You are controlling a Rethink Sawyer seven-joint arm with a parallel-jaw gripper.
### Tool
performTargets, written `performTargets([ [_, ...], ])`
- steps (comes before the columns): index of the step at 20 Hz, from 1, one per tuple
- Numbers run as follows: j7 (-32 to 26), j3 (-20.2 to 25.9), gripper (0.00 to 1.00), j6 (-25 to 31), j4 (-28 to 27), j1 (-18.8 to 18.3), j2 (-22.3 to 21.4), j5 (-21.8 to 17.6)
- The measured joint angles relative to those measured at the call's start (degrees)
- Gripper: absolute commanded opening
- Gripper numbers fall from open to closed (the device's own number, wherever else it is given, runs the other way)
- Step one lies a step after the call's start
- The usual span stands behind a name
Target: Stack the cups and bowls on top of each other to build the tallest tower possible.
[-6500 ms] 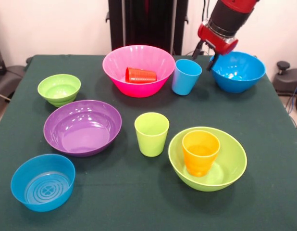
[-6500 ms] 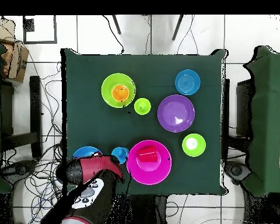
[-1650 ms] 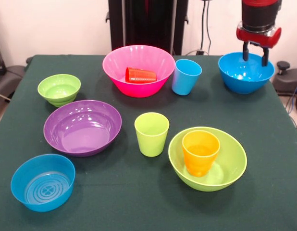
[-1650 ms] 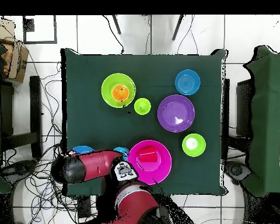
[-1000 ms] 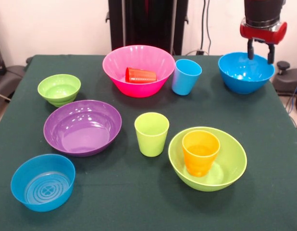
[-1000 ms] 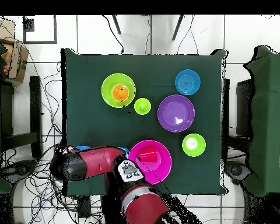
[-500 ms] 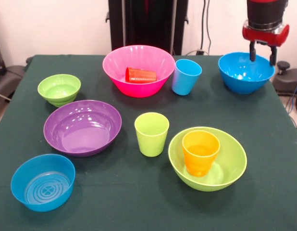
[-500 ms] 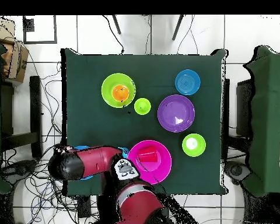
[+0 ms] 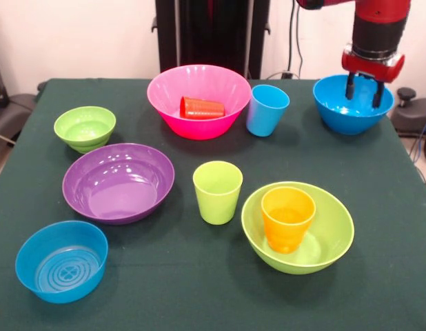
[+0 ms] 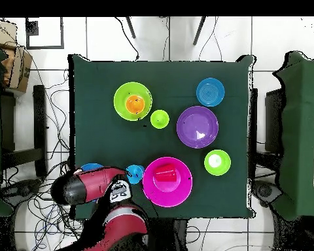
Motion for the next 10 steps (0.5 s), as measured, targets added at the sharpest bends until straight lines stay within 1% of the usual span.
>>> performTargets([
  [4, 0.00, -3.54, 1.00, 0.00, -1.17, 2.39, 1.76, 0.01],
  [10, 0.00, -6.21, 1.00, -0.01, -1.64, 2.88, 3.06, 0.02],
])
